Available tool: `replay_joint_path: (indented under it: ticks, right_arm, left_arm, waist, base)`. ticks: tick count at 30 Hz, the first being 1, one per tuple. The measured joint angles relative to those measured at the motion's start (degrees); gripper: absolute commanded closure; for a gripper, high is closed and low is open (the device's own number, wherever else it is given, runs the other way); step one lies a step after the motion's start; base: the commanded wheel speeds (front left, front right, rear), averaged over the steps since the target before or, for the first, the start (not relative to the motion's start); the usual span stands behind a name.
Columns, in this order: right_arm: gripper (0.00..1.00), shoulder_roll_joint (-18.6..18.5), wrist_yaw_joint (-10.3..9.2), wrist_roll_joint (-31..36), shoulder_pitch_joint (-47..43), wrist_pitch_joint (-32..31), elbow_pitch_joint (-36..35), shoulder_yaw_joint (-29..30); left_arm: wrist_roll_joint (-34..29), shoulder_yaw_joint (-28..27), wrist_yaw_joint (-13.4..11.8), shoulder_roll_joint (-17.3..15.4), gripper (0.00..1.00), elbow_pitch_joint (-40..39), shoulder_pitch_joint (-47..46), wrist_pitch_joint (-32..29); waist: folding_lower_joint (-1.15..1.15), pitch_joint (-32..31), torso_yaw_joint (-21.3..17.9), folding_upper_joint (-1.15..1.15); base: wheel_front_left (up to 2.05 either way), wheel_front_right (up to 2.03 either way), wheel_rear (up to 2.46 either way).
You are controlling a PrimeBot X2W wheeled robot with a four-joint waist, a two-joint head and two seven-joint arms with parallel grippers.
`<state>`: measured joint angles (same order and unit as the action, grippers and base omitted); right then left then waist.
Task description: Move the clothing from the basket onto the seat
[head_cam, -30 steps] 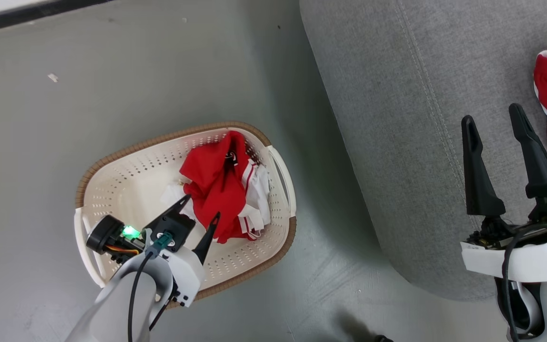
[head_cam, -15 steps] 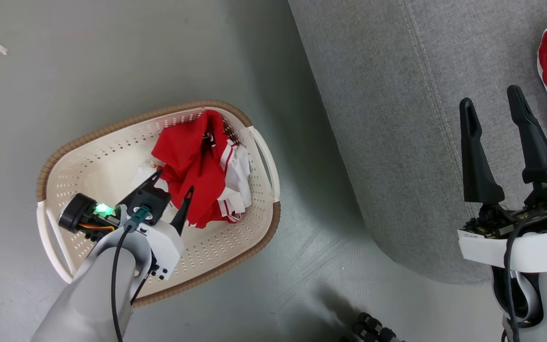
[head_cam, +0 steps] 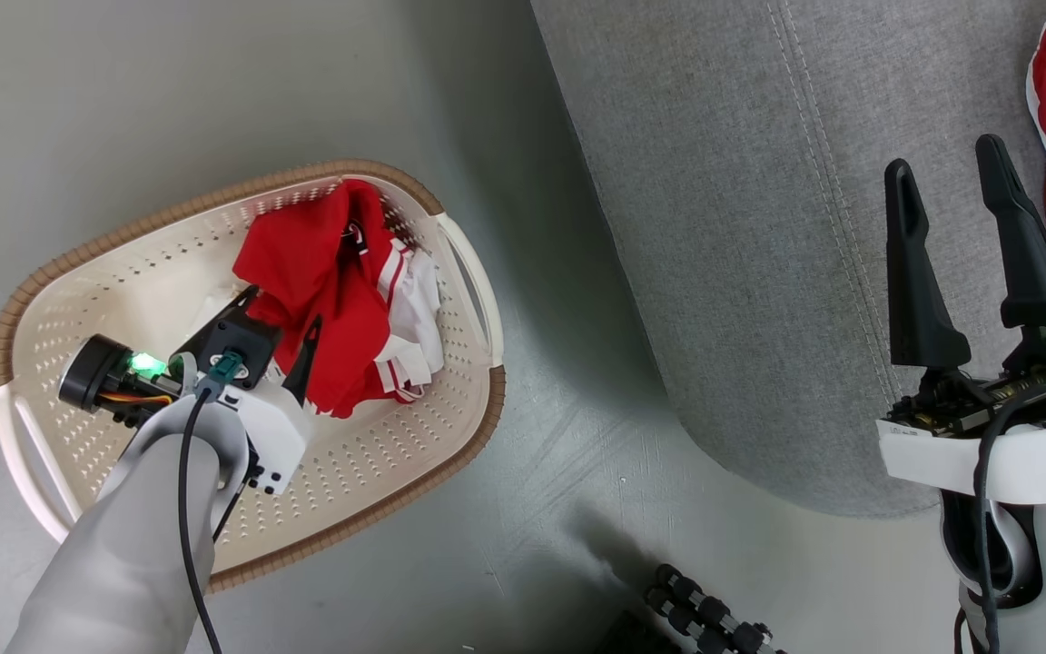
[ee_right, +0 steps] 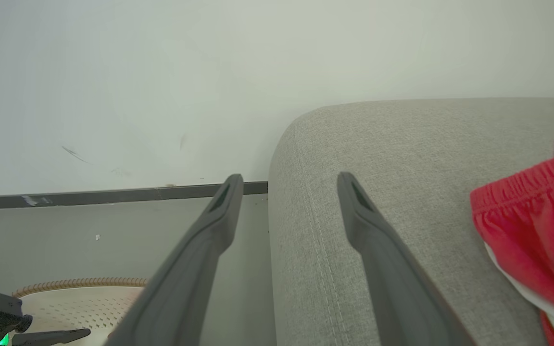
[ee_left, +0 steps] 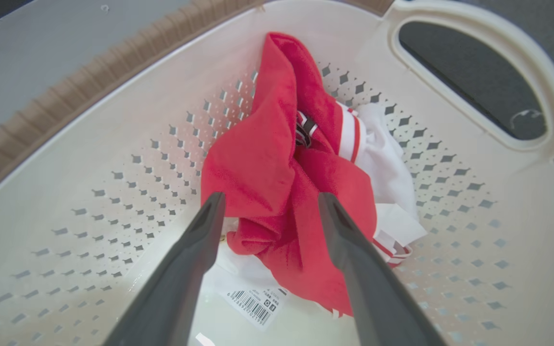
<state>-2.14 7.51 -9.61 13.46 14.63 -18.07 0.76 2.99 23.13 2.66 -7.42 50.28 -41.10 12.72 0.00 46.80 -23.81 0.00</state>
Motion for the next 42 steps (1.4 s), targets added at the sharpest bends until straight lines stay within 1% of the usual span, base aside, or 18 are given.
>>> replay_joint_path:
  ticks: [19, 27, 28, 29, 30, 32, 33, 35, 36, 42]
  right_arm:
    - [0.00, 0.0, 0.00, -2.0, 2.4, 0.0, 0.2, -1.1]
    - [0.00, 0.0, 0.00, -2.0, 3.5, 0.0, 0.5, -1.1]
    - [0.00, 0.0, 0.00, -1.9, 3.5, 0.0, 0.5, -1.1]
    - [0.00, 0.0, 0.00, -1.9, 3.5, 0.0, 0.5, -1.1]
    - [0.00, 0.0, 0.00, -1.9, 3.5, 0.0, 0.6, -1.1]
    - [0.00, 0.0, 0.00, -1.8, 3.5, 0.0, 0.7, -1.1]
    - [0.00, 0.0, 0.00, -1.7, 3.5, 0.0, 0.8, -1.2]
    - [0.00, 0.0, 0.00, -1.5, 3.5, 0.0, 0.9, -1.2]
    - [0.00, 0.0, 0.00, -1.5, 3.5, 0.0, 1.1, -1.2]
    - [0.00, 0.0, 0.00, -1.2, 3.5, 0.0, 1.7, -1.2]
  left_arm:
    - [-0.2, -0.5, -0.6, -0.2, 0.00, 3.9, -5.8, 0.6]
    - [0.5, -1.1, -0.6, 1.2, 0.00, 5.3, -7.2, 1.0]
    - [0.5, -1.2, -0.6, 1.5, 0.03, 5.6, -7.3, 1.0]
    - [0.7, -1.2, -0.6, 1.7, 0.15, 5.9, -7.5, 1.0]
    - [0.8, -1.2, -0.6, 1.9, 0.31, 6.1, -7.6, 1.1]
    - [0.9, -1.2, -0.6, 1.9, 0.56, 6.4, -7.8, 1.1]
    - [0.9, -1.2, -0.6, 1.9, 0.56, 6.5, -7.8, 1.1]
    - [0.9, -1.2, -0.6, 2.0, 0.74, 6.8, -7.8, 1.3]
    - [0.9, -1.2, -0.6, 2.1, 1.00, 7.3, -7.8, 1.5]
    - [1.0, -1.0, -0.5, 2.4, 1.00, 7.6, -7.9, 1.5]
  waist:
    - [0.00, 4.1, -3.2, 0.00]
    - [0.00, 4.4, -3.6, 0.00]
    - [0.00, 4.4, -3.6, 0.00]
    - [0.00, 4.4, -3.6, 0.00]
    - [0.00, 4.4, -3.6, 0.00]
    - [0.00, 4.4, -3.6, 0.00]
    - [0.00, 4.3, -3.6, 0.00]
    - [0.00, 4.3, -3.6, 0.00]
    - [0.00, 4.2, -3.5, 0.00]
    - [0.00, 4.1, -3.5, 0.00]
  base:
    - [0.00, 0.00, 0.00]
    - [0.00, 0.00, 0.00]
    - [0.00, 0.00, 0.00]
    - [0.00, 0.00, 0.00]
    - [0.00, 0.00, 0.00]
    - [0.00, 0.00, 0.00]
    - [0.00, 0.00, 0.00]
    - [0.00, 0.00, 0.00]
    - [0.00, 0.00, 0.00]
    - [0.00, 0.00, 0.00]
